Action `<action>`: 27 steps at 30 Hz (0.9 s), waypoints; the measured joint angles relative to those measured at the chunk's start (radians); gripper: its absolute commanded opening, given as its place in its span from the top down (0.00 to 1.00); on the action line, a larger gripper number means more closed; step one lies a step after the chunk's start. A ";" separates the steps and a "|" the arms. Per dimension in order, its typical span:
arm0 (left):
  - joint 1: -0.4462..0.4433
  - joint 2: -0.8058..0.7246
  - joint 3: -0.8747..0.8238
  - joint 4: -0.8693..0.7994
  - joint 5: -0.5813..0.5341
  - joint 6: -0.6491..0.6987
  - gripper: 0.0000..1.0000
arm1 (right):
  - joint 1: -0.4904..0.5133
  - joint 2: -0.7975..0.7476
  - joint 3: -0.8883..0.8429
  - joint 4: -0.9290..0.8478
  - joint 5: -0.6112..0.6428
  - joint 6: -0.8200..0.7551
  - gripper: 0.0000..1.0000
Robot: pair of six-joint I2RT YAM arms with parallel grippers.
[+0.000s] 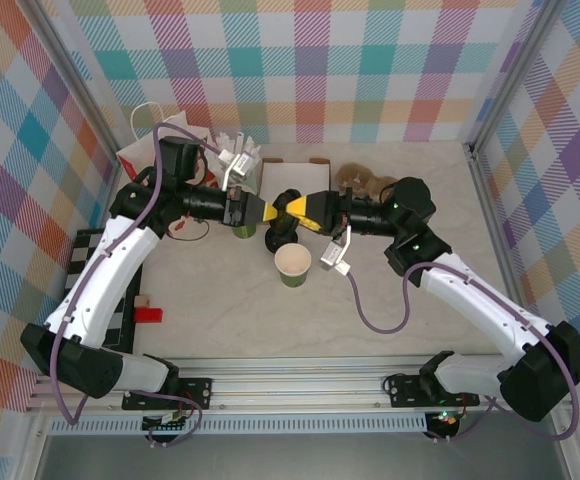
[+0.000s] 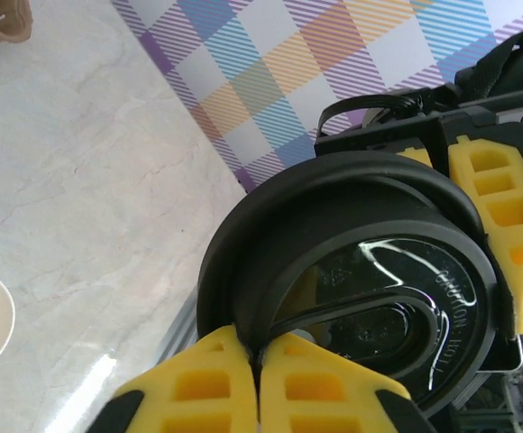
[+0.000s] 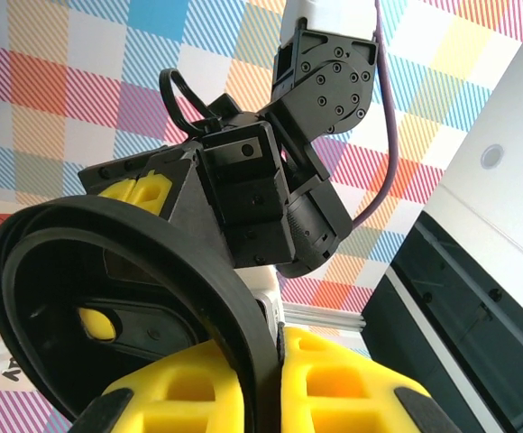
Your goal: Pack the takeout coffee
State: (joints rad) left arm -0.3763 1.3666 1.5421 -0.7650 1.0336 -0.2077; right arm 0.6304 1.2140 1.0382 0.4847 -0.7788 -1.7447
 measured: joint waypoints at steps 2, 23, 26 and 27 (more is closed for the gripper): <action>0.000 0.000 0.000 0.000 -0.003 -0.001 1.00 | 0.000 0.000 0.000 -0.006 0.001 -0.004 1.00; -0.074 0.012 -0.074 -0.114 -0.765 -0.126 1.00 | -0.071 0.004 0.229 -0.798 0.621 1.449 0.00; -0.146 0.042 -0.078 -0.148 -0.884 -0.172 1.00 | -0.103 0.032 0.179 -0.832 0.697 1.823 0.00; -0.169 0.054 -0.079 -0.154 -0.911 -0.189 1.00 | -0.115 0.037 0.145 -0.836 0.700 1.925 0.00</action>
State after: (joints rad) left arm -0.5457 1.4204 1.4628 -0.9195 0.1230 -0.3969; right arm 0.5152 1.2514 1.1828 -0.3511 -0.0792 0.1799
